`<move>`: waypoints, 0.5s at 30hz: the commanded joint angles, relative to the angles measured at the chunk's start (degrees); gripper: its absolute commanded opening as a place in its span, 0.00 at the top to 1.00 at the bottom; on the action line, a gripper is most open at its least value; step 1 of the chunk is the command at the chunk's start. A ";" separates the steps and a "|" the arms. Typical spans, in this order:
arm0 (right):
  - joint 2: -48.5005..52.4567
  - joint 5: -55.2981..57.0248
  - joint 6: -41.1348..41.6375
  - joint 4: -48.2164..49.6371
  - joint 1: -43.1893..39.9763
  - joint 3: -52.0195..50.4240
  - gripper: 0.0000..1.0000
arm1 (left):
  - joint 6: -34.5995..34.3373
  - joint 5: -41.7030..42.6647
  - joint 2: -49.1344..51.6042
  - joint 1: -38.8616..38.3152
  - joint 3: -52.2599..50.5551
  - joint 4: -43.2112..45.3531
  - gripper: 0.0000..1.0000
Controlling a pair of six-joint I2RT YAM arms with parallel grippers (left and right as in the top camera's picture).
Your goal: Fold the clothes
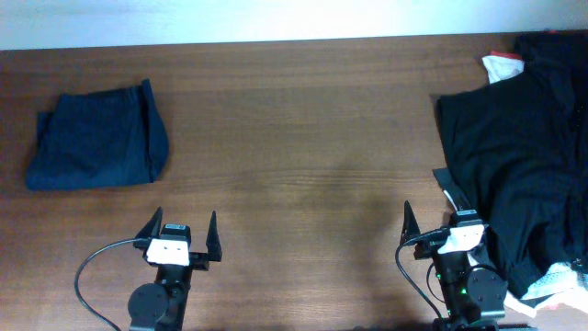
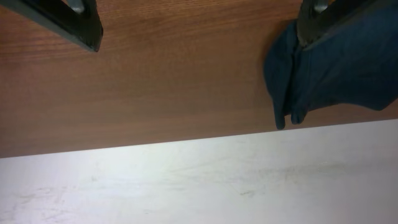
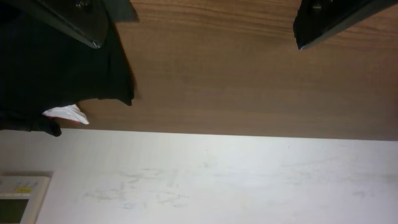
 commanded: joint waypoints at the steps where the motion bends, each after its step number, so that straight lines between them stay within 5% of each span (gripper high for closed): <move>1: -0.37 0.52 0.02 -0.31 0.26 -0.26 0.01 | 1.11 1.03 -0.46 0.24 -0.22 -0.24 0.01; 15: -0.37 0.52 0.02 -0.31 0.26 -0.26 0.01 | 1.11 1.03 -0.46 0.24 -0.22 -0.26 0.01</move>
